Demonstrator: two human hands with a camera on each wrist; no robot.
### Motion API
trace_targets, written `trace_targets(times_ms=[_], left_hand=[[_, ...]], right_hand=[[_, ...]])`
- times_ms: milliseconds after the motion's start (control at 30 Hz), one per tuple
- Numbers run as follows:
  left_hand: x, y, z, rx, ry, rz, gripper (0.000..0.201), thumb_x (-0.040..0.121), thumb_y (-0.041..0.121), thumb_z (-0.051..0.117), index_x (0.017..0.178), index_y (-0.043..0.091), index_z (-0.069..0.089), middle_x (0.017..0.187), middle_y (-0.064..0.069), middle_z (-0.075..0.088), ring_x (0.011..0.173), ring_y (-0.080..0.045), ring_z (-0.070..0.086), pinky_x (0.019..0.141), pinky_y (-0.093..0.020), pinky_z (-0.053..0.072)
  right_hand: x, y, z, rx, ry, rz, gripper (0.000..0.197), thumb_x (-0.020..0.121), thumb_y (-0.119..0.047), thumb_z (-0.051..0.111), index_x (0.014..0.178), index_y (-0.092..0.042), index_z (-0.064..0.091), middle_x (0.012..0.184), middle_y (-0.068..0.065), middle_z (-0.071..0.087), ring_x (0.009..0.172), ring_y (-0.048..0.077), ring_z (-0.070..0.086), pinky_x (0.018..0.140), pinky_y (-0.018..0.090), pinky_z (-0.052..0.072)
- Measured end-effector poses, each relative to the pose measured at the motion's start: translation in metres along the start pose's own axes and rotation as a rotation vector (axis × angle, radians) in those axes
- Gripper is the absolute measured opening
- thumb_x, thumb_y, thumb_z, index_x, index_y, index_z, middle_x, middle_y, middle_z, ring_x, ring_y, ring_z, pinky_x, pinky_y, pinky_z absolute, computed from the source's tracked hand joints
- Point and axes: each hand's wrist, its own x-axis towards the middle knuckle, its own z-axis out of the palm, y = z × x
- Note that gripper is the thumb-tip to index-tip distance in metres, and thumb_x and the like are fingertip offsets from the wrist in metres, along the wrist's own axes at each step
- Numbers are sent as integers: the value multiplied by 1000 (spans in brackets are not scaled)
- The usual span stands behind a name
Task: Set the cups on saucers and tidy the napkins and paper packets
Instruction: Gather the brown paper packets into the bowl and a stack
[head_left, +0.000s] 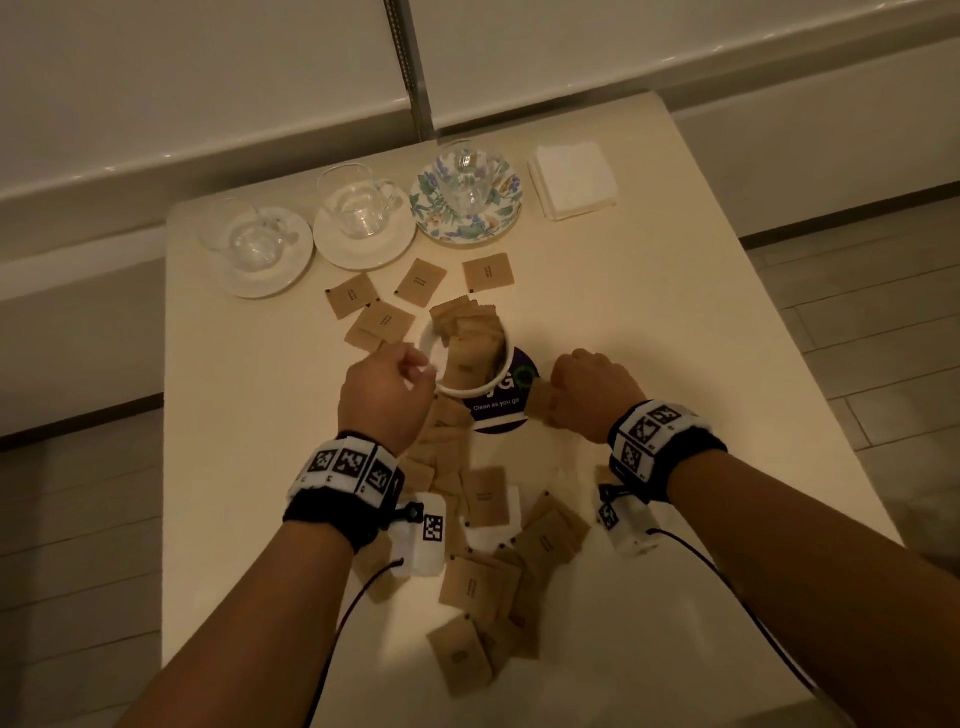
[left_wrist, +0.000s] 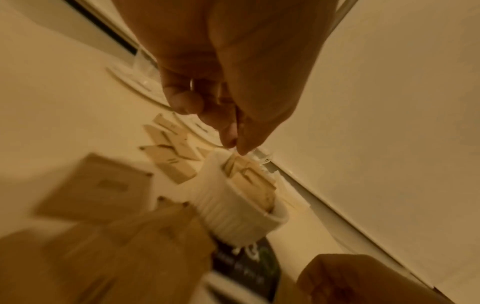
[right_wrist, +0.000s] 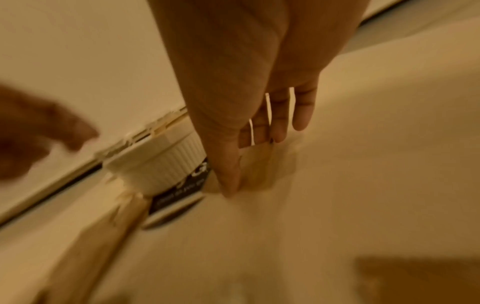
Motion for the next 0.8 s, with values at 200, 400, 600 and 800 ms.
trace_targets(times_ms=[200, 400, 600, 800], left_hand=[[-38, -40, 11, 253, -354, -167, 31, 77, 34, 67, 105, 23, 61, 111, -2, 56, 103, -26, 55, 86, -36, 46], [-51, -55, 19, 407, -369, -126, 53, 69, 48, 71, 114, 25, 53, 119, 0, 47, 110, -27, 47, 92, -40, 38], [-52, -58, 29, 346, -327, -72, 75, 68, 66, 70, 128, 28, 48, 128, -1, 49, 120, -28, 47, 99, -45, 37], [-49, -53, 36, 241, -316, -28, 55, 72, 52, 75, 118, 28, 57, 113, 0, 49, 110, -27, 50, 99, -44, 39]], right_hand=[[-22, -5, -6, 230, -111, 66, 24, 94, -25, 56, 108, -5, 59, 108, 11, 59, 97, 29, 56, 77, 33, 41], [-45, -26, -4, 423, -62, -13, 18, 86, -14, 64, 104, -16, 60, 95, -2, 57, 87, 18, 53, 73, 29, 42], [-52, -49, 14, 661, 2, -17, 11, 87, -15, 61, 93, -8, 68, 90, 8, 68, 84, 24, 61, 73, 35, 50], [-48, -60, 28, 810, 102, 54, 31, 79, -3, 67, 106, -17, 62, 95, 2, 64, 86, 21, 62, 74, 31, 51]])
